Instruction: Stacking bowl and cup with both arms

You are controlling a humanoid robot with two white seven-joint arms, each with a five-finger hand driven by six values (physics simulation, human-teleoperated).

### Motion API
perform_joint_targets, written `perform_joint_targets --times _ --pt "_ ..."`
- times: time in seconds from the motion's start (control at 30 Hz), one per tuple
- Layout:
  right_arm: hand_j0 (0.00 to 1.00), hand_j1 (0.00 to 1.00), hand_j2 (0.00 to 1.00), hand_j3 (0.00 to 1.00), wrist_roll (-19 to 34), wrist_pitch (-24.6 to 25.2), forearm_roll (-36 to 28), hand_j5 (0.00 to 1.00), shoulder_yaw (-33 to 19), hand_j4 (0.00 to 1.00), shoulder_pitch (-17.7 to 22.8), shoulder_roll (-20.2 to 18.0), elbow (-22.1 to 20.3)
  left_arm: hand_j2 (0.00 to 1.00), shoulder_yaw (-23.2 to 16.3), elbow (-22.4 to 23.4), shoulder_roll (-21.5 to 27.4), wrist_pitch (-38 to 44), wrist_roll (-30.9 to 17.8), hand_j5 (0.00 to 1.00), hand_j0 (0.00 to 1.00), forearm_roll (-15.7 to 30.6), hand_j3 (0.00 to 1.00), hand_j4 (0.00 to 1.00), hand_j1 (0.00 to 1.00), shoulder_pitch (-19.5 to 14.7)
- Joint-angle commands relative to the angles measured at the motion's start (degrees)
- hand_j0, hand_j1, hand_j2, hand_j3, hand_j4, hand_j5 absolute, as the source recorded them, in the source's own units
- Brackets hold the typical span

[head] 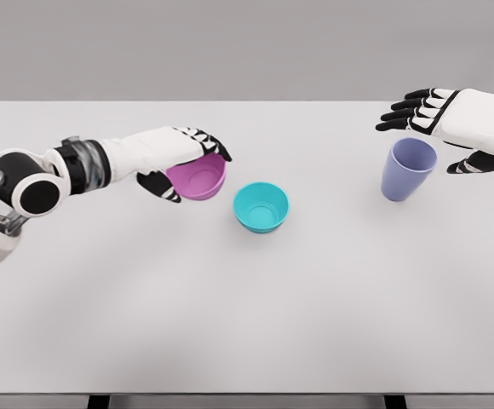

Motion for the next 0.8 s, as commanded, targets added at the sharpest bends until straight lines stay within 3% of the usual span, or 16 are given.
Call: perform_joint_targets --times 0.0,0.77 --pt "1.00 1.00 1.00 1.00 0.0 0.2 -0.3 1.00 0.0 1.00 0.0 -0.1 0.0 0.71 -0.1 -0.1 -0.8 -1.4 0.0 0.71 0.71 0.1 0.71 0.71 0.71 0.0" --pt "1.00 1.00 1.00 1.00 0.0 0.2 -0.3 1.00 0.0 1.00 0.0 -0.3 0.0 0.71 -4.3 0.0 -6.6 -2.2 0.0 0.71 0.71 -0.8 0.71 0.71 0.71 -2.3"
